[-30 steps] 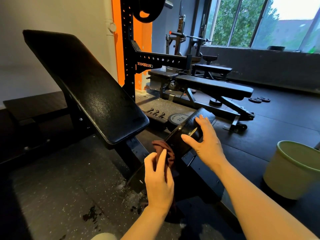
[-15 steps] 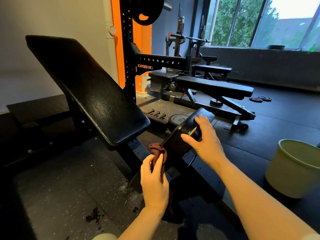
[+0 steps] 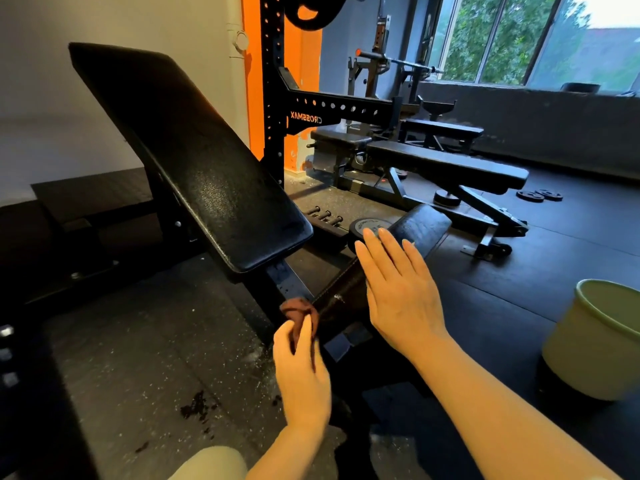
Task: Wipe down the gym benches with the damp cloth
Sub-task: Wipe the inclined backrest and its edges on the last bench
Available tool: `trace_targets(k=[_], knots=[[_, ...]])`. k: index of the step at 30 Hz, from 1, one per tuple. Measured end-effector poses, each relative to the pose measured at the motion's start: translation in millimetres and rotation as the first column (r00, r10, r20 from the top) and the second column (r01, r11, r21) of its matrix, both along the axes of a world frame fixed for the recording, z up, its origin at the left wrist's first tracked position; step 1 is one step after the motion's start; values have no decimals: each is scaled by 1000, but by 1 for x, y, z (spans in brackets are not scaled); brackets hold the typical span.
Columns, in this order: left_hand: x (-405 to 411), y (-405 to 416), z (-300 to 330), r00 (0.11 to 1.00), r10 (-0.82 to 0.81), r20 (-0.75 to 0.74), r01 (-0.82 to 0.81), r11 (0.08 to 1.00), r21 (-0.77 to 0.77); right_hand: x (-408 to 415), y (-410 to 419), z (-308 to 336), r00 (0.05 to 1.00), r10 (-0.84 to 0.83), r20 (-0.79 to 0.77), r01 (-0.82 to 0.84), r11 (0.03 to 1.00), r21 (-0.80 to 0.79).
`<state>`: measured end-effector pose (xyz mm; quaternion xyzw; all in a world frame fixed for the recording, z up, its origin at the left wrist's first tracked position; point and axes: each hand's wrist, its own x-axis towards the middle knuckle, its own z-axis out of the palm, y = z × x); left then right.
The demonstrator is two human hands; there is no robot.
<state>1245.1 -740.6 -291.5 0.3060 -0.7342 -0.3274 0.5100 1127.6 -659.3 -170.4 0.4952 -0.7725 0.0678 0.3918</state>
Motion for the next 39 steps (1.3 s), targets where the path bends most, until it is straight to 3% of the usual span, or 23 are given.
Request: trace_targets(k=[2, 5, 11, 13, 15, 19, 22, 24, 27, 30, 34, 36, 39], knots=[[-10, 8, 20, 994, -87, -61, 82, 993, -90, -1, -3, -1, 999, -39, -18, 39, 999, 19], [-23, 11, 20, 976, -215, 28, 216, 955, -203, 0, -4, -2, 997, -73, -39, 74, 997, 38], [-3, 0, -19, 999, -7, 40, 5, 999, 48, 2, -5, -3, 996, -84, -41, 85, 996, 10], [-5, 0, 1, 998, 5, -70, -8, 999, -44, 3, -5, -3, 996, -76, -35, 76, 997, -17], [-13, 1, 32, 985, -93, -144, 61, 975, -212, 4, -6, -2, 998, -54, -22, 53, 997, -55], [-31, 0, 54, 987, -155, 52, 162, 895, -416, 3, -3, 0, 1000, 4, 25, -2, 997, -77], [-20, -13, 20, 982, -136, 129, 176, 907, -382, 0, -1, 2, 999, 26, 33, -24, 998, -64], [-6, -21, -4, 981, -131, 146, 167, 947, -274, 0, -1, 3, 999, 25, 29, -24, 998, -58], [5, -17, 0, 997, -65, 49, 70, 991, -111, 2, -2, 2, 999, 16, 34, -14, 998, -63], [-8, -8, 45, 990, -106, -90, 88, 978, -191, 2, -3, 2, 999, 21, 44, -17, 997, -74], [-27, -11, 62, 978, -205, 38, 207, 924, -320, 3, -1, 2, 999, 28, 46, -25, 998, -60], [-24, -18, 46, 973, -220, 66, 229, 930, -286, 2, -1, 2, 999, 29, 45, -26, 997, -69], [-5, -27, 11, 981, -176, 79, 184, 977, -108, 3, -2, 1, 998, 31, 54, -27, 997, -68]])
